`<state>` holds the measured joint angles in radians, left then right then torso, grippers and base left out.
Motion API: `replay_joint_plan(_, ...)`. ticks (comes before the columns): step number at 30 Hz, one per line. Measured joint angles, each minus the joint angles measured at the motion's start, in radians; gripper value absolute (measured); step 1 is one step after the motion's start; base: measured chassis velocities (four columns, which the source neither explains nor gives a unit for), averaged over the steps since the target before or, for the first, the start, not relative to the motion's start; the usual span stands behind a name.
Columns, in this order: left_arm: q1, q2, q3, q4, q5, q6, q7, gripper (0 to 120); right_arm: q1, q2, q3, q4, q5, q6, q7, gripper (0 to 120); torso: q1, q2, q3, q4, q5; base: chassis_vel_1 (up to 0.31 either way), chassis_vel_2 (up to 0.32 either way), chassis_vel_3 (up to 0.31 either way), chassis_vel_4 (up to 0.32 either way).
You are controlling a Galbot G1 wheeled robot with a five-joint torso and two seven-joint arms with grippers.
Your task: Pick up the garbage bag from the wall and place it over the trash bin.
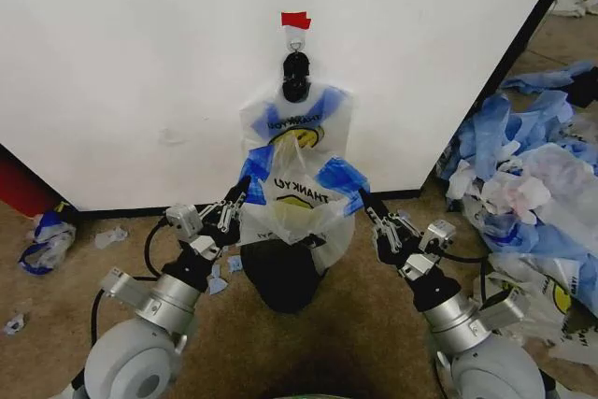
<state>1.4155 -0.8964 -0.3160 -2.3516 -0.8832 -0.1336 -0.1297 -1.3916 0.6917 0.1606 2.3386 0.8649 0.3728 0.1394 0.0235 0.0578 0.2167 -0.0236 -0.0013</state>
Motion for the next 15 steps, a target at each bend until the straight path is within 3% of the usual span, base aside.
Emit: replay_joint_plan(15, 0.007, -0.023, 0.038, 0.083, 0.032, -0.032, -0.006, 0, -0.002, 0.012, -0.016, -0.034, -0.013, 0.005, 0.011, 0, 0.000, 0.000, 0.000, 0.0000, 0.0000, 0.000, 0.000, 0.000, 0.000)
